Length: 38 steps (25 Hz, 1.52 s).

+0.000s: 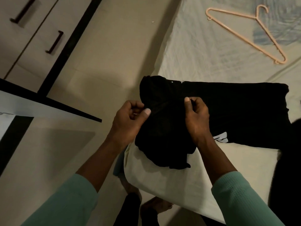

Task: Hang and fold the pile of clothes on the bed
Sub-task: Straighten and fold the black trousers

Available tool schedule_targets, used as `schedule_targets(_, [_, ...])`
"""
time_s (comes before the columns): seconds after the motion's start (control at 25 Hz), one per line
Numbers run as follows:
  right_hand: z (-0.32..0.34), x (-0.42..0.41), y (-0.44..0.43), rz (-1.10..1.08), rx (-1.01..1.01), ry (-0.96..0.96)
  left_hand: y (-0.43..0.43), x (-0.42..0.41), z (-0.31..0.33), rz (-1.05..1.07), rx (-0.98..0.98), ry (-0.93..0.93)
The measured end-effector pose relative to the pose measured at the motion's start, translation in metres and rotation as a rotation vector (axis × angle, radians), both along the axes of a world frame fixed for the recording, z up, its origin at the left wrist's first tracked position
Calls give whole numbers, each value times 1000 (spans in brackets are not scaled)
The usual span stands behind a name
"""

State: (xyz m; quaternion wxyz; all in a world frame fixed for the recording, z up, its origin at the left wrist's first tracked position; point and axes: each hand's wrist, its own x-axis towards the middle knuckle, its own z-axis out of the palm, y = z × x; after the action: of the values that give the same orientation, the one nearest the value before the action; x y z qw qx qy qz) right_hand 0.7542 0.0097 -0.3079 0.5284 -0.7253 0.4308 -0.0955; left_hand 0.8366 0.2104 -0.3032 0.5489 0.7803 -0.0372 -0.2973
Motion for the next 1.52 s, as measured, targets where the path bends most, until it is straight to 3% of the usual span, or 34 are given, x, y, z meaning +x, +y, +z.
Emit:
schedule_targets(0.12, [-1, 0, 2, 59, 11, 18, 7, 2, -1, -158, 114, -17])
schedule_targets(0.28, [-9, -1, 14, 206, -117, 97, -28, 53, -5, 214, 120, 130])
schedule_targets(0.48, [-24, -5, 21, 165, -228, 59, -77, 113, -24, 35, 37, 266])
schedule_targets(0.64, [-29, -4, 23, 119, -238, 46, -61, 120, -36, 235, -32, 283])
schedule_targets(0.72, [-30, -3, 26, 116, -266, 50, -53, 121, -46, 187, 30, 219])
schedule_targets(0.88, [-32, -4, 27, 114, -312, 34, -76, 118, -41, -20, -24, 416])
schedule_targets(1.0, [-31, -3, 27, 86, -286, 8, -72, 118, -42, 199, -109, 365])
schedule_targets(1.24, [-34, -8, 27, 111, -332, -67, -48, 114, -52, 426, -227, 598])
schedule_targets(1.32, [-35, -11, 29, 156, -391, -97, -49, 119, -47, 327, -191, 559])
schedule_targets(1.44, [-32, -16, 35, 225, -491, -137, -52, 129, -42, -6, 11, 342])
schedule_targets(1.52, [-29, -16, 36, 248, -484, -104, -53, 132, -41, -98, 18, 281])
